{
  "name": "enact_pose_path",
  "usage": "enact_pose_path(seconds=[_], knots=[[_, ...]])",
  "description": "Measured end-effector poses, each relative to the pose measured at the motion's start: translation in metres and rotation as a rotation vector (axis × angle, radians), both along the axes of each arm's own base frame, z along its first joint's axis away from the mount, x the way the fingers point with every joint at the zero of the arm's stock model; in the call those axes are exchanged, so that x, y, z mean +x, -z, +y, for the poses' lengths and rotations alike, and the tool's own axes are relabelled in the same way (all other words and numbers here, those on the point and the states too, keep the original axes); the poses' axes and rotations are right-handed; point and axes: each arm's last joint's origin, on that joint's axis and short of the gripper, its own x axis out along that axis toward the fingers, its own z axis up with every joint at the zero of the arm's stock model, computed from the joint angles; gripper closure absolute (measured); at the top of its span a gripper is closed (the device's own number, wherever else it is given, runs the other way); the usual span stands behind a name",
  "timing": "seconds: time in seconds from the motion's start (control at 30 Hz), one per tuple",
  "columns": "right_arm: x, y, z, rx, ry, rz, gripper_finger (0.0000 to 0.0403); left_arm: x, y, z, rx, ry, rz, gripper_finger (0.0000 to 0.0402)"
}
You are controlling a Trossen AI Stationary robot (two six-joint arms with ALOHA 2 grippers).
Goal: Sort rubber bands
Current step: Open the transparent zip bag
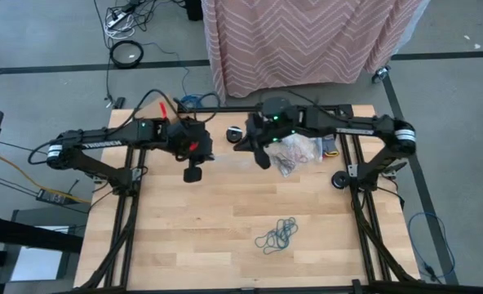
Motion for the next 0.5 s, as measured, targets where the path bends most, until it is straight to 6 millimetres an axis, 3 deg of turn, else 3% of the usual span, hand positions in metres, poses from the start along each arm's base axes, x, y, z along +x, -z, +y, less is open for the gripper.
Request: enact_pose_path(seconds=[0.17,0.5], knots=[[0.012,0.007,0.006,0.047,-0.002,0.025,0.0401,-0.001,0.0,0.007,-0.004,-0.017,0.001,0.038],[0.007,0.018,0.005,0.042,0.031,0.143,0.0402,0.008,-0.01,0.008,-0.052,0.013,-0.151,0.038]])
